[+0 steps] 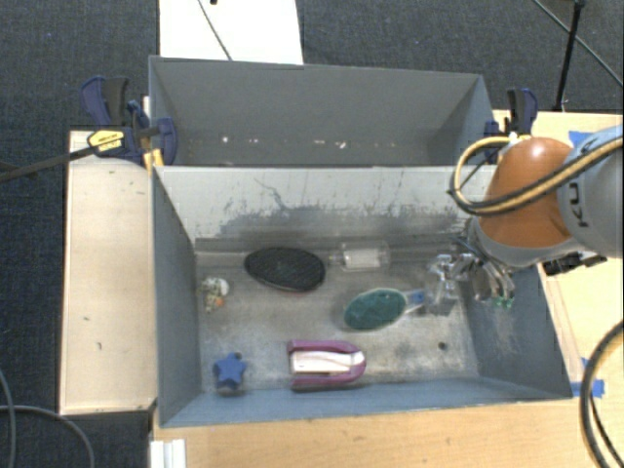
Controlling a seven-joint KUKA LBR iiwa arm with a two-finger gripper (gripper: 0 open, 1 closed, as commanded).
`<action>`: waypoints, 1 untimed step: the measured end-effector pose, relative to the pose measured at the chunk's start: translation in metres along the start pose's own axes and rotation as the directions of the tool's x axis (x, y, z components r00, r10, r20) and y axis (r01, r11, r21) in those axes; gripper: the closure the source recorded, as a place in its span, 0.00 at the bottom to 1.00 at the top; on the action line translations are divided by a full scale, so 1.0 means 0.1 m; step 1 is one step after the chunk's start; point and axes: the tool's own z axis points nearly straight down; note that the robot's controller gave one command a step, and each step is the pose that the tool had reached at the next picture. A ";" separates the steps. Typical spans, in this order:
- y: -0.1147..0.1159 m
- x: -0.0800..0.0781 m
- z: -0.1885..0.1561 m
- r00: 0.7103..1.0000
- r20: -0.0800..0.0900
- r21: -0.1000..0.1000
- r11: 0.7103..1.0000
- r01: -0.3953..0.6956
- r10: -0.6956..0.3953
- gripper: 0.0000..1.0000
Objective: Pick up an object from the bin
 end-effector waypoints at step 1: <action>0.00 0.00 0.00 1.000 0.000 0.000 1.000 0.003 -0.003 0.00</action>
Offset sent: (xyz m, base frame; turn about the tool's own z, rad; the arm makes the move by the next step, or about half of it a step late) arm 0.0000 0.0000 0.0000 0.0000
